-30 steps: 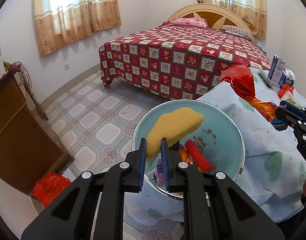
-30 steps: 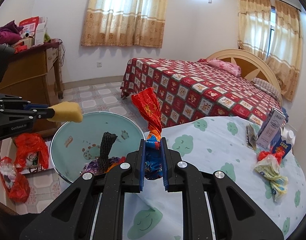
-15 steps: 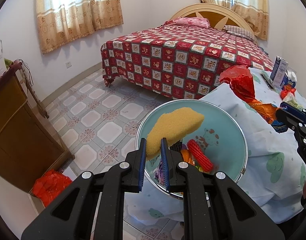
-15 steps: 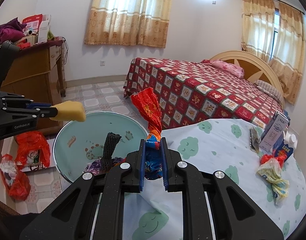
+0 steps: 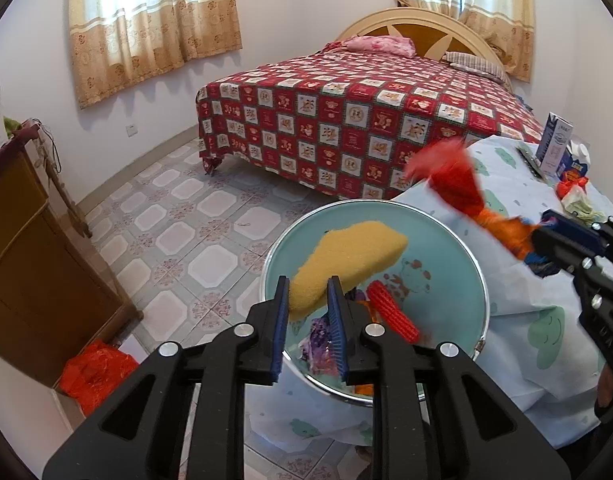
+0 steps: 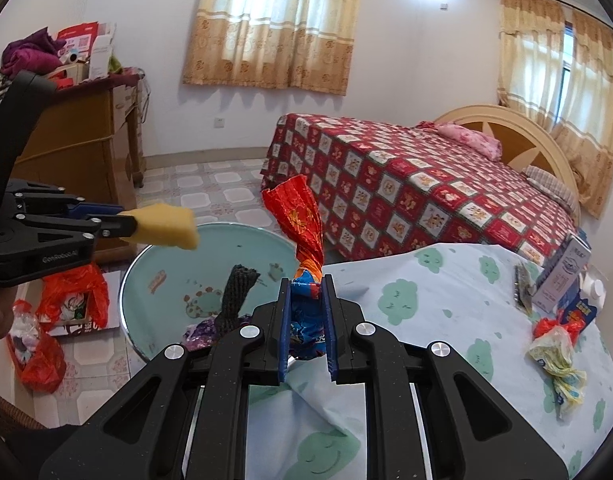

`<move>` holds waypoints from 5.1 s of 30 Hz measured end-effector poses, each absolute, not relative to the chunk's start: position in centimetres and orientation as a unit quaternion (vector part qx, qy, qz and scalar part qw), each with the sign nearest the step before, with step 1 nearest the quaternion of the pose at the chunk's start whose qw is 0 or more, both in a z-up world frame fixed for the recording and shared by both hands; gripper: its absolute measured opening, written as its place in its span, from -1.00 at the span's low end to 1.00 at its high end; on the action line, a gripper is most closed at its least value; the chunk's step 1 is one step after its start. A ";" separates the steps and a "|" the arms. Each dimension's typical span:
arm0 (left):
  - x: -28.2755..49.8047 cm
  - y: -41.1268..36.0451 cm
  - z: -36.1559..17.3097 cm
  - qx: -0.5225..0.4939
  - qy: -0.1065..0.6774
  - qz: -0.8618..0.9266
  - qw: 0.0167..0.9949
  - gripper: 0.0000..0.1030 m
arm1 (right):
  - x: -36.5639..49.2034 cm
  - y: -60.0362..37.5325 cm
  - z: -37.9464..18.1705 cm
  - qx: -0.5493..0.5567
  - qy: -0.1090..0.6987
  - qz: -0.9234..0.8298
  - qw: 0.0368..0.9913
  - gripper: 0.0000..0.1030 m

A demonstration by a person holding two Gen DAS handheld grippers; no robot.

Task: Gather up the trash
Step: 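Open the left tool over the bin while the right tool releases the candy wrapper, then grasp the red plastic bag with left tool while right tool grasps the clear plastic bag, then carry the red bag to the bin with left tool while right tool carries clear bag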

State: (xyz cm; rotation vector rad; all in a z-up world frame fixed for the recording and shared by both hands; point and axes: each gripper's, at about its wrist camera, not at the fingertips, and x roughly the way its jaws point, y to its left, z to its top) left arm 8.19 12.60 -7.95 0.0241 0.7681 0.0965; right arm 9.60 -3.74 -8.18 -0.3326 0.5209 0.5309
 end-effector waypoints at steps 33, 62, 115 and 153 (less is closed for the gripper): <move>12.5 6.0 -10.3 0.023 0.388 0.042 0.921 0.30 | 16.5 -34.0 -10.3 0.009 0.361 -0.092 0.928 0.21; 20.5 -12.9 -7.1 0.083 0.376 -0.084 0.919 0.30 | 12.0 -43.6 -7.7 0.085 0.334 -0.106 0.933 -0.59; 21.3 -17.3 -8.1 0.105 0.400 -0.135 0.900 -0.85 | 14.6 -39.4 -8.9 0.079 0.327 -0.060 0.940 -0.58; 11.9 -2.7 -6.4 0.063 0.372 -0.059 0.924 -0.85 | 12.7 -22.8 -8.0 0.001 0.315 0.046 0.948 -0.58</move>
